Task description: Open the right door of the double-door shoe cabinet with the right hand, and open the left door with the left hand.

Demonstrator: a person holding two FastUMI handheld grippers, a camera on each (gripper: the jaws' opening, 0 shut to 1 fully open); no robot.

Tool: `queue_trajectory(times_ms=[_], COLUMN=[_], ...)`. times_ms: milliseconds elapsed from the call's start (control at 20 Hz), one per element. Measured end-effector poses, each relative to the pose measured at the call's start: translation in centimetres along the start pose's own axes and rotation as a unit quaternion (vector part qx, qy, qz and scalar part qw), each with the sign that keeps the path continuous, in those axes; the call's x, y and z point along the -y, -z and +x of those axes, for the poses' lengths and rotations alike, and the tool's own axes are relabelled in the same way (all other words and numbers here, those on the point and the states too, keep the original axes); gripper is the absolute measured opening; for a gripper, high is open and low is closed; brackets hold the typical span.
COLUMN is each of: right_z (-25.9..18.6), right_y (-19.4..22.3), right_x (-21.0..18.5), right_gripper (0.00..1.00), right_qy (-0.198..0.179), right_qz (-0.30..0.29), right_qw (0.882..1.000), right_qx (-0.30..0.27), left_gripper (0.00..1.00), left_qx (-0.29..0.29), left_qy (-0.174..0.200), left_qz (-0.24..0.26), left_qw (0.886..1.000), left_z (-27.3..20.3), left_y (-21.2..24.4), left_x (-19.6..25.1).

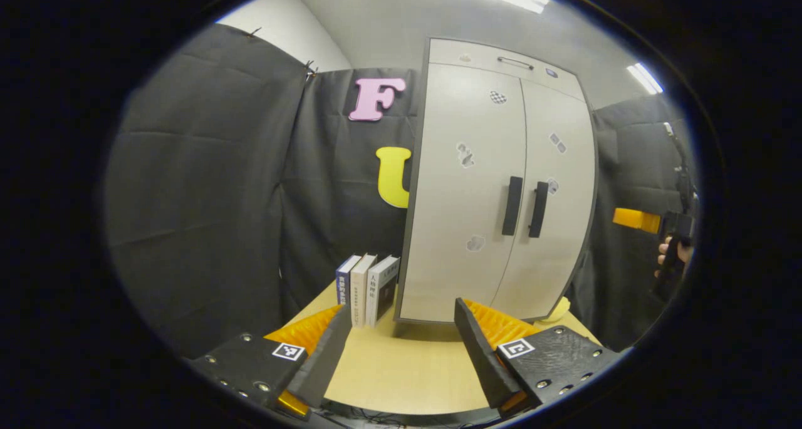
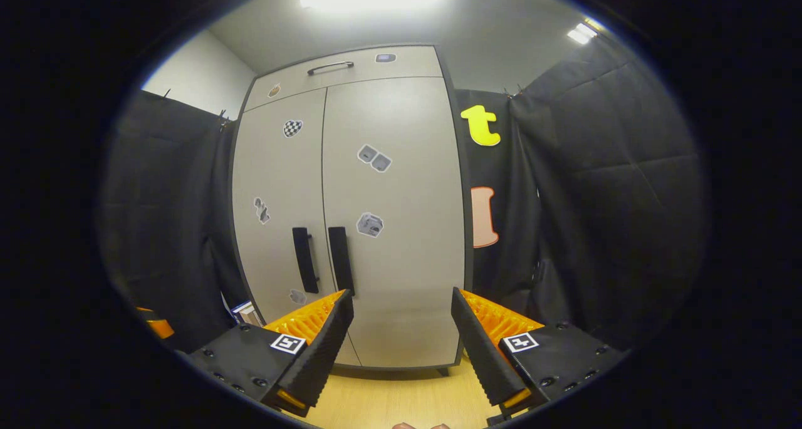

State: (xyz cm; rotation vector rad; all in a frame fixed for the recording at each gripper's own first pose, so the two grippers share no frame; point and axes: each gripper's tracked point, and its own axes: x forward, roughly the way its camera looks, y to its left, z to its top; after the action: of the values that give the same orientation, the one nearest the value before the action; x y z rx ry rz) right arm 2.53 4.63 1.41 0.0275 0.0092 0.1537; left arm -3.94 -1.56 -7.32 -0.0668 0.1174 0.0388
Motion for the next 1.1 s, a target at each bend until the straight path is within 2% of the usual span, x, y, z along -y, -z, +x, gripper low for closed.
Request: queue_trajectory(times_ms=[200, 250, 350, 400, 450, 500, 650, 750, 800, 850, 900, 1100], right_z=[2.0, 2.6, 3.9, 4.6, 5.2, 5.9, 7.6, 8.7, 9.4, 10.1, 10.8, 13.8], right_y=[-1.2, -1.8, -2.6, -2.8, -3.0, -3.0, -3.4, -3.4, -3.3, -3.1, -2.6, -1.2], right_x=[-2.1, -2.6, -3.3, -3.8, -4.3, -5.0, -7.2, -7.7, -7.9, -8.2, -8.6, -9.0], right_gripper=[0.95, 0.99, 0.98, 0.99, 0.94, 0.98, 0.99, 0.94, 0.98, 0.94, 0.99, 0.98], right_qy=[-0.032, -0.036, -0.039, -0.041, -0.043, -0.048, -0.074, -0.07, -0.066, -0.066, -0.066, -0.053], right_qz=[-0.017, -0.016, -0.016, -0.014, -0.008, 0.001, 0.024, 0.011, 0.001, -0.004, -0.005, -0.018], right_qw=[0.999, 0.999, 0.999, 0.999, 0.999, 0.999, 0.997, 0.997, 0.997, 0.997, 0.998, 0.998], right_qx=[0.005, 0.01, 0.018, 0.02, 0.02, 0.018, 0.021, 0.027, 0.03, 0.026, 0.021, 0.003], left_gripper=[0.96, 0.96, 0.96, 0.96, 0.96, 0.96, 0.96, 0.96, 0.96, 0.96, 0.96, 0.96], left_qx=[-0.006, -0.007, -0.011, -0.012, -0.015, -0.018, -0.029, -0.035, -0.04, -0.045, -0.05, -0.059], left_qy=[-0.007, -0.01, -0.015, -0.017, -0.018, -0.019, -0.027, -0.034, -0.037, -0.04, -0.044, -0.058], left_qz=[-0.003, -0.003, -0.007, -0.01, -0.014, -0.018, -0.026, -0.027, -0.029, -0.032, -0.034, -0.038], left_qw=[1.0, 1.0, 1.0, 1.0, 1.0, 0.999, 0.999, 0.998, 0.998, 0.998, 0.997, 0.996], left_z=[-0.8, -1.0, -1.4, -1.7, -1.9, -2.0, -2.7, -3.1, -3.3, -3.4, -3.5, -3.9], left_y=[0.7, 0.8, 1.2, 1.5, 1.7, 2.1, 3.0, 3.8, 4.2, 4.6, 5.0, 5.9], left_x=[-0.4, -0.6, -0.9, -1.1, -1.2, -1.3, -2.0, -2.8, -3.1, -3.3, -3.6, -4.9])
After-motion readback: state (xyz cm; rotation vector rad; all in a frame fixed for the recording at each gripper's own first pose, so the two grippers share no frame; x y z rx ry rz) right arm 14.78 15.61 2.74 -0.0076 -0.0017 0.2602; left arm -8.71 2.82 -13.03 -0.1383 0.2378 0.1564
